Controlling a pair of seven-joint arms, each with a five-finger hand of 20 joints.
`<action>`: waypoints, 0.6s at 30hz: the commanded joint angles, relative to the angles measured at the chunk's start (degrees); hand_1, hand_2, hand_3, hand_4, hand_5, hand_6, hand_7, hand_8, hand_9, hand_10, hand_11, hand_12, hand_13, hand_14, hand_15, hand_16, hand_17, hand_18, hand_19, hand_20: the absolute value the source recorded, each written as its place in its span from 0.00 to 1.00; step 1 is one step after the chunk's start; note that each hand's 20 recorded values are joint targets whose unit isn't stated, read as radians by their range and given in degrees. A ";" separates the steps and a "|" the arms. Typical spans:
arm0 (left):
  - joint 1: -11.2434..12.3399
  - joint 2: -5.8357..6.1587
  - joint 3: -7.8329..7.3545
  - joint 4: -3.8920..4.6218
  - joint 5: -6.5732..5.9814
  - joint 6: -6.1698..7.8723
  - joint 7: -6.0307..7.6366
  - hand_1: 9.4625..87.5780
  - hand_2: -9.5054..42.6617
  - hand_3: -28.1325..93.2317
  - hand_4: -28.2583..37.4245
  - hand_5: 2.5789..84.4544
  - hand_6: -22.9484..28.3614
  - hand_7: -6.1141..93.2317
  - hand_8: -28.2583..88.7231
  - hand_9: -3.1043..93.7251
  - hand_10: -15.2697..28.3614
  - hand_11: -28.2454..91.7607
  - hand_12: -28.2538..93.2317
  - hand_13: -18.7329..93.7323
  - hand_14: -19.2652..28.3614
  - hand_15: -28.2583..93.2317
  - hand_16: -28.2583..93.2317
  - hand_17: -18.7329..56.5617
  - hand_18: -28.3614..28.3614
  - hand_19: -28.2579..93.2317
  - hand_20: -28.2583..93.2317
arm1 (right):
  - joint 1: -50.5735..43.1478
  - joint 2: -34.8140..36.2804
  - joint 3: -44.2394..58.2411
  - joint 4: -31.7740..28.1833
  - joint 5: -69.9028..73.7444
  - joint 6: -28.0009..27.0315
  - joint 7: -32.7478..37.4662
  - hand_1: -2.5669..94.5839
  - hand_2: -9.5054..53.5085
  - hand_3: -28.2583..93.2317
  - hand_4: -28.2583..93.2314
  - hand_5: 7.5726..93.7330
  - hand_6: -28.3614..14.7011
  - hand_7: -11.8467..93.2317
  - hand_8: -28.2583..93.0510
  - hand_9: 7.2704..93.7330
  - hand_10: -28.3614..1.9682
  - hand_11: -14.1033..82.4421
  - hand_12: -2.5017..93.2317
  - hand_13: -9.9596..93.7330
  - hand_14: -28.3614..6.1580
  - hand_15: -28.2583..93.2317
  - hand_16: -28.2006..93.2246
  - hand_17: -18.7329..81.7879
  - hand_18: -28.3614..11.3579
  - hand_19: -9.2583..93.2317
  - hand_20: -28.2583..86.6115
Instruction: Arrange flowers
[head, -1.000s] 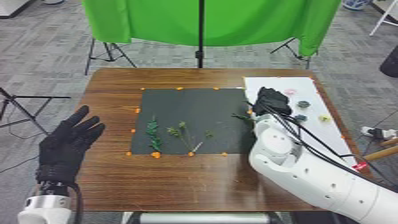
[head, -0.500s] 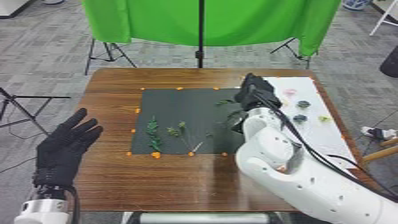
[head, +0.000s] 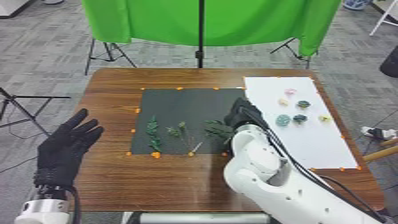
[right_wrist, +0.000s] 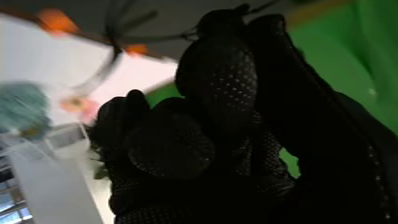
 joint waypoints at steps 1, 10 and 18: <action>-0.11 -0.39 0.48 0.19 0.32 -0.28 -0.36 0.17 0.34 0.88 0.00 0.47 0.64 0.17 0.17 0.43 0.83 0.43 0.32 0.40 1.00 0.65 0.16 0.13 0.96 0.68 0.33 | 1.77 -0.64 -0.98 4.49 2.57 -1.97 3.24 0.59 0.00 0.81 0.02 1.00 0.59 0.31 0.32 1.00 0.58 0.64 0.21 0.92 0.58 0.85 0.41 0.60 0.03 1.00 0.61; 0.51 0.13 0.39 -0.08 -0.20 0.42 0.29 0.17 0.34 0.88 0.01 0.47 0.64 0.17 0.17 0.43 0.84 0.43 0.32 0.40 1.00 0.65 0.16 0.13 0.96 0.68 0.33 | 1.14 0.09 0.88 4.23 5.44 -8.41 4.47 0.47 0.13 0.85 0.03 1.00 0.63 0.33 0.20 1.00 0.57 0.68 0.19 0.94 0.55 0.85 0.42 0.62 0.00 1.00 0.63; 0.38 -1.01 -0.33 -0.26 0.69 0.01 -1.04 0.17 0.34 0.88 0.01 0.47 0.64 0.17 0.17 0.43 0.83 0.44 0.32 0.40 1.00 0.65 0.16 0.13 0.96 0.68 0.33 | -0.98 0.02 2.78 0.74 6.40 -16.39 3.25 0.38 0.27 0.82 0.04 1.00 0.62 0.38 0.11 1.00 0.54 0.69 0.18 0.95 0.51 0.85 0.42 0.63 0.00 1.00 0.65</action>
